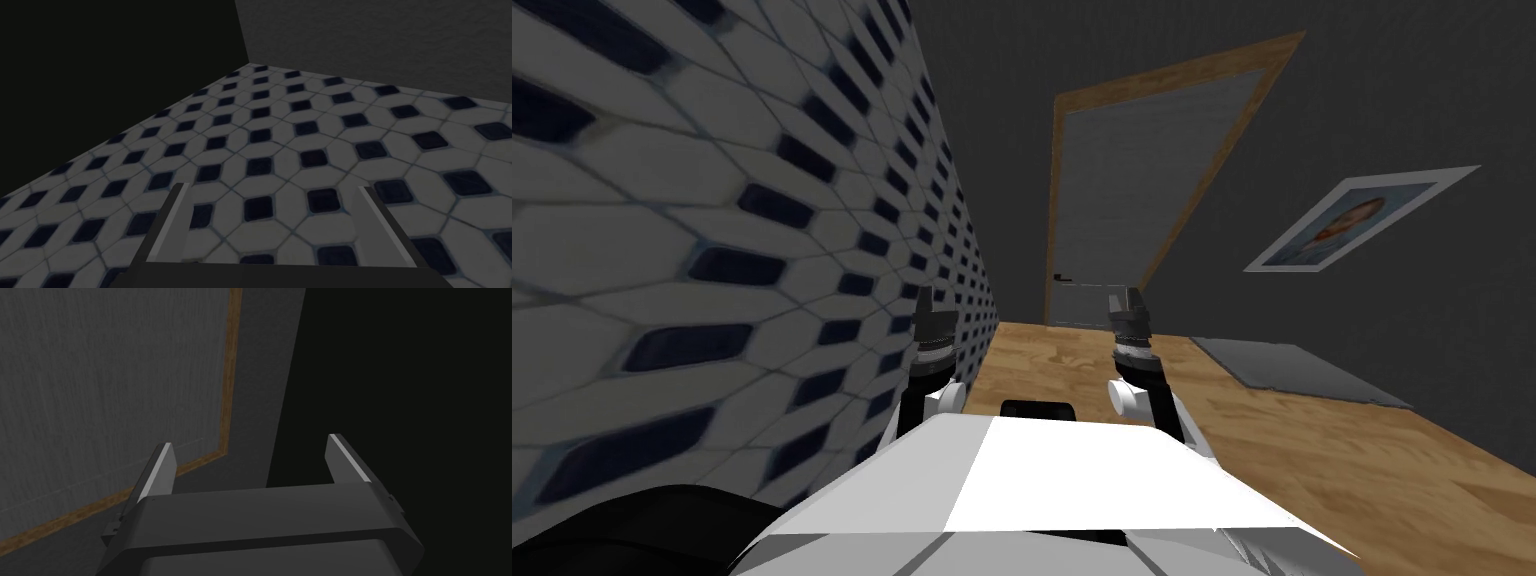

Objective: Pull the door open

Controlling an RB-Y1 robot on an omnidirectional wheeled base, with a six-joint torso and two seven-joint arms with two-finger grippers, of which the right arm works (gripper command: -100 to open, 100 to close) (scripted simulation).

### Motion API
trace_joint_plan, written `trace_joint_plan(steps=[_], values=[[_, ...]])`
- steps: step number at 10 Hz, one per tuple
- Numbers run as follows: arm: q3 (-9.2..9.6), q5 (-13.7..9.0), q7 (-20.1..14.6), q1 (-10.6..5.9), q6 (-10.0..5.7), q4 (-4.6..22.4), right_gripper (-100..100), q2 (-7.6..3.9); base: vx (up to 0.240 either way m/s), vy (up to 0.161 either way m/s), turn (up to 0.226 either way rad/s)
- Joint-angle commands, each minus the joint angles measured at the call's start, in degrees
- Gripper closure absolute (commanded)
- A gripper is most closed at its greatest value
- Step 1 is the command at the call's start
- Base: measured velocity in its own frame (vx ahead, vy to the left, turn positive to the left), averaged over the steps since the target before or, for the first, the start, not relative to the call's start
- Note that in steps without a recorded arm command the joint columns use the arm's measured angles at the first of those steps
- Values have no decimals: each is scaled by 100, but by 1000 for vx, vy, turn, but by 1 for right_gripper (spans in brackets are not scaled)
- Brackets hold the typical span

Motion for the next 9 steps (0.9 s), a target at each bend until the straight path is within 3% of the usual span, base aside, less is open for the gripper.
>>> trace_joint_plan(steps=[1,9], values=[[22,-23,-26,-24,-65,189,-100,-37,97,12,4],[27,-202,-219,-316,-277,1283,-100,-286,100,17,5]])
